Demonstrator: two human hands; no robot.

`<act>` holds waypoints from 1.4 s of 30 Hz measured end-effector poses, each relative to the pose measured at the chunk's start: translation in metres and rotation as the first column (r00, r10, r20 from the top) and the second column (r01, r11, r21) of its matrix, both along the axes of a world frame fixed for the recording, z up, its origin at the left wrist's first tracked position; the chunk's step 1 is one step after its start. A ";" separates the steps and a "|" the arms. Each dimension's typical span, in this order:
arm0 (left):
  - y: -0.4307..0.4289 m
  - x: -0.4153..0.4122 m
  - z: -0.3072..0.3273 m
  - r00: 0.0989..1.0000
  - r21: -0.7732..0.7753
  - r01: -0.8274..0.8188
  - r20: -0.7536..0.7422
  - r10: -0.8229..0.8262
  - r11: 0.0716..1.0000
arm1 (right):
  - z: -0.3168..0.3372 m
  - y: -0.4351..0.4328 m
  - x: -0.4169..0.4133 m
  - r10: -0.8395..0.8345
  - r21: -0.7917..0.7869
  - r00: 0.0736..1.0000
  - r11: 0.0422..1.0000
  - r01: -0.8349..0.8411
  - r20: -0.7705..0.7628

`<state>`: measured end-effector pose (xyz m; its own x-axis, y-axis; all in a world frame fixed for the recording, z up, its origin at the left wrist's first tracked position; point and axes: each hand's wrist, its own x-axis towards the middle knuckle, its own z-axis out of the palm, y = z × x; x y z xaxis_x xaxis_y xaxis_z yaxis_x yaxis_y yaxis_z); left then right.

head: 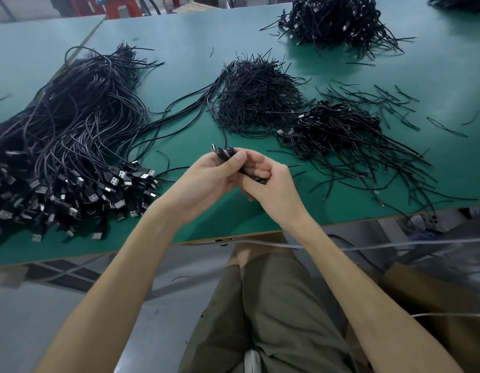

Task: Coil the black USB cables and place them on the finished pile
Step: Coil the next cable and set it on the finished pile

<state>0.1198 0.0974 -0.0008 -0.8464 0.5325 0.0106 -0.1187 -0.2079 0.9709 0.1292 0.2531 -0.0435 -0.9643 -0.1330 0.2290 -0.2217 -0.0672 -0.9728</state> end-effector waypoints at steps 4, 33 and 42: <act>0.020 0.002 0.001 0.993 0.005 -0.109 -0.039 0.109 0.994 | 0.003 0.004 -0.003 -0.068 -0.073 0.997 0.995 0.065 -0.035; 0.017 -0.007 0.000 0.986 -0.192 -0.087 -0.154 0.058 0.978 | 0.002 0.005 -0.008 -0.077 -0.128 0.996 0.988 0.083 0.045; 0.023 -0.007 0.002 0.954 -0.191 -0.208 -0.254 0.157 0.959 | 0.005 0.005 -0.005 -0.132 -0.171 0.991 0.976 0.134 0.024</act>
<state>0.1131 0.1202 0.0013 -0.9166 0.3804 0.1232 0.1373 0.0101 0.9905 0.1246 0.2581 -0.0380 -0.9736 0.0371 0.2250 -0.2278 -0.2042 -0.9520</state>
